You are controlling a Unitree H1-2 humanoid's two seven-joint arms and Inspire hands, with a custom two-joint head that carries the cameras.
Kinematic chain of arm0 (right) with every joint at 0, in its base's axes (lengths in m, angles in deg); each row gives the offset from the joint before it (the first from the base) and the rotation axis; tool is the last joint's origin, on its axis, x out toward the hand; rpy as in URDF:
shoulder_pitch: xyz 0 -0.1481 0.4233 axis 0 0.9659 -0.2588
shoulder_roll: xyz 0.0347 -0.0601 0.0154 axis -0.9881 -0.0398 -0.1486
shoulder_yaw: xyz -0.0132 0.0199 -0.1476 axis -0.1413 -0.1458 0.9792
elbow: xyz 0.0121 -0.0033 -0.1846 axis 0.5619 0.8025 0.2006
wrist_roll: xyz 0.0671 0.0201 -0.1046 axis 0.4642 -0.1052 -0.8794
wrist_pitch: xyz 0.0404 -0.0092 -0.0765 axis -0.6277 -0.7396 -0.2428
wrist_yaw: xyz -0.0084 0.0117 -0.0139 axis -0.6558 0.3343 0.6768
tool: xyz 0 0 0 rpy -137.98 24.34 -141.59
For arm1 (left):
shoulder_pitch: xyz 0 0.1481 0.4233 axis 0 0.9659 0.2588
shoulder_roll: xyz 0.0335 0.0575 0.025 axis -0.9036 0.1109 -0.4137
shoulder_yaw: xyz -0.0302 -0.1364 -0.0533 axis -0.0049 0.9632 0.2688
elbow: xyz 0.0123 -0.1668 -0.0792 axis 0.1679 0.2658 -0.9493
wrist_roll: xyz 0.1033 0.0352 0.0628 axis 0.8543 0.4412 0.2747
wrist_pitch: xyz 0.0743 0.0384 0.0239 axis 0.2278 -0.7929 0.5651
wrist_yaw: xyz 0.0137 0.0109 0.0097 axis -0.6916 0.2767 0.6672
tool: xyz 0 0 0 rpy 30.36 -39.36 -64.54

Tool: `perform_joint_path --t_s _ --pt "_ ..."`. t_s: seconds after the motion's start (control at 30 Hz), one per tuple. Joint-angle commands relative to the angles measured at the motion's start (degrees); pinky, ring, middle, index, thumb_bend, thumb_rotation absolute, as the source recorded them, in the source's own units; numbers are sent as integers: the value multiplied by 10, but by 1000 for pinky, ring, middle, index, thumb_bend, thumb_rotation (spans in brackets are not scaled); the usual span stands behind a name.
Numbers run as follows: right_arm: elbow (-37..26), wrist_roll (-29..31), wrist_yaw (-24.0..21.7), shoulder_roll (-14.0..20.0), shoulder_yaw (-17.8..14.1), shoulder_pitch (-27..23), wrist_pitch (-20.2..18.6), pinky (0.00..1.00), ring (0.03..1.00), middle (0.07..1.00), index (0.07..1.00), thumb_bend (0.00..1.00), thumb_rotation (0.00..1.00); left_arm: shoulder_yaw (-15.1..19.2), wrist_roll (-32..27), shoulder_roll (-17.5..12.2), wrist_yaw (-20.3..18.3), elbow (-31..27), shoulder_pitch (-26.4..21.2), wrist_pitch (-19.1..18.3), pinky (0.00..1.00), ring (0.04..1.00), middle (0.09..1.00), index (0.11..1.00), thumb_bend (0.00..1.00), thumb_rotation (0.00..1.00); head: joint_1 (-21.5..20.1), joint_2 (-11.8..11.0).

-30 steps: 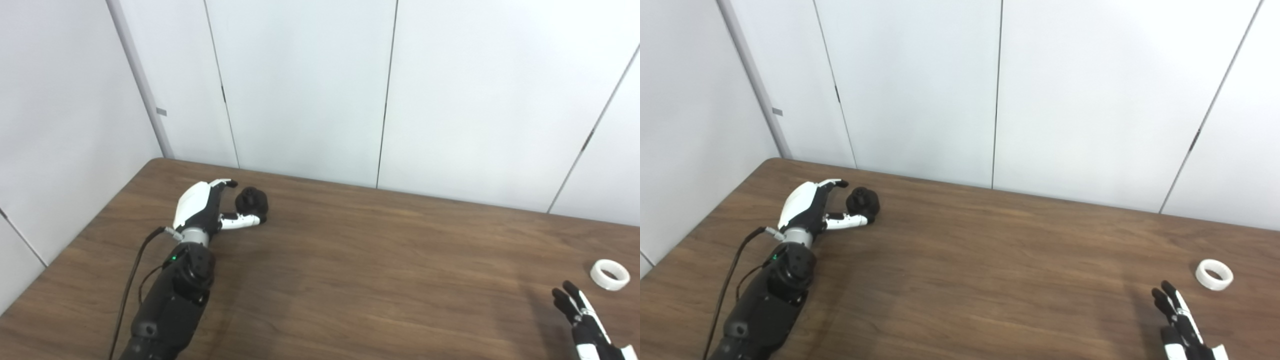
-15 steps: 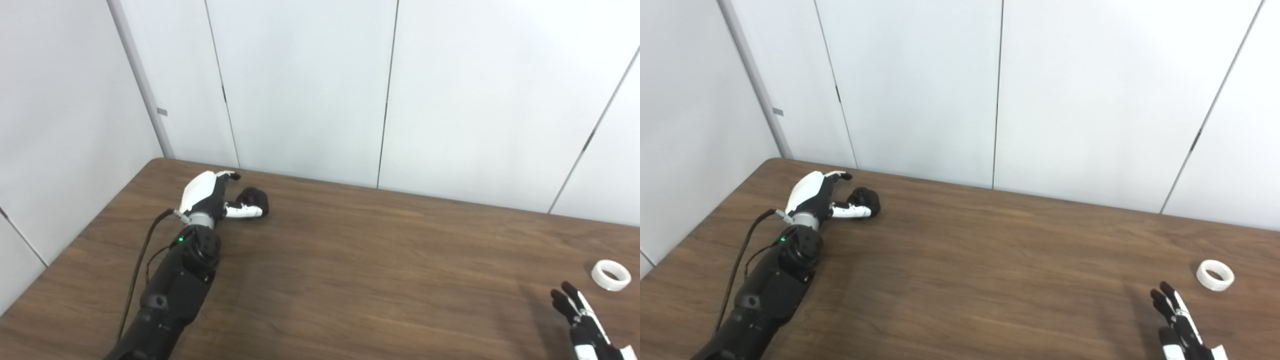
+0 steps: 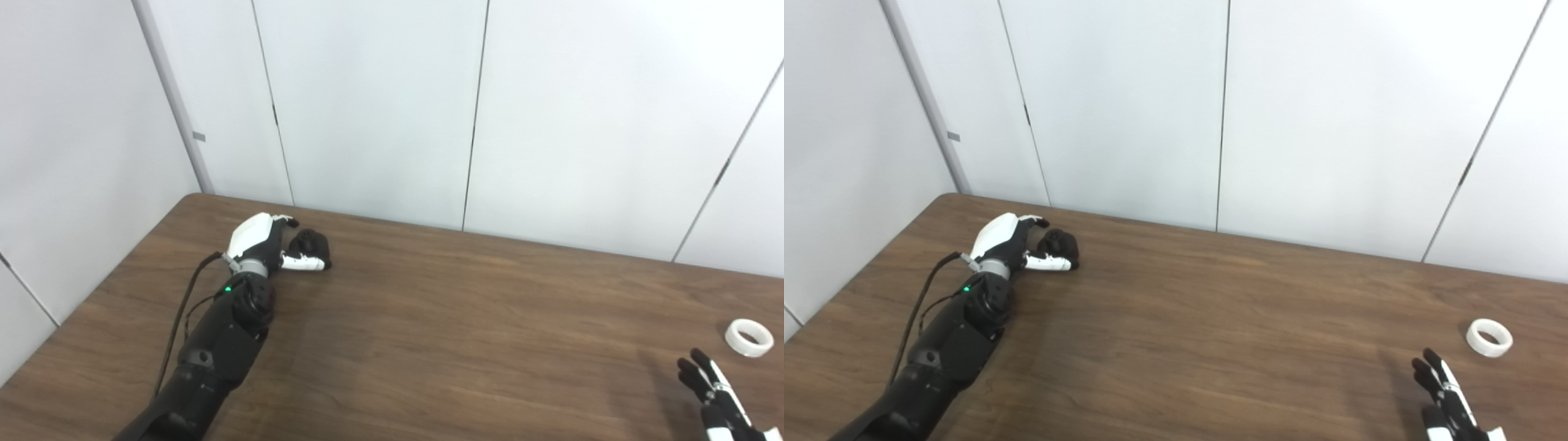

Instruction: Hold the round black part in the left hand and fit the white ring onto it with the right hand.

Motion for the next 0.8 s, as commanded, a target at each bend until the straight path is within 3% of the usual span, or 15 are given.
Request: perform_joint_path --t_s 0.0,0.37,0.77 --pt "21 8 5 -11 2 39 -4 991 924 917 943 525 1000 -1 6 -16 12 3 -36 4 1000 1000 949 826 983 350 0 0" --pt "16 2 8 -12 3 40 -6 993 919 907 940 524 1000 -14 6 -11 22 48 -52 6 1000 993 939 809 942 308 -3 0" --pt "15 -2 9 -12 3 42 -8 994 919 904 937 535 1000 -16 1 -12 20 51 -55 7 1000 984 917 754 930 290 -3 0"
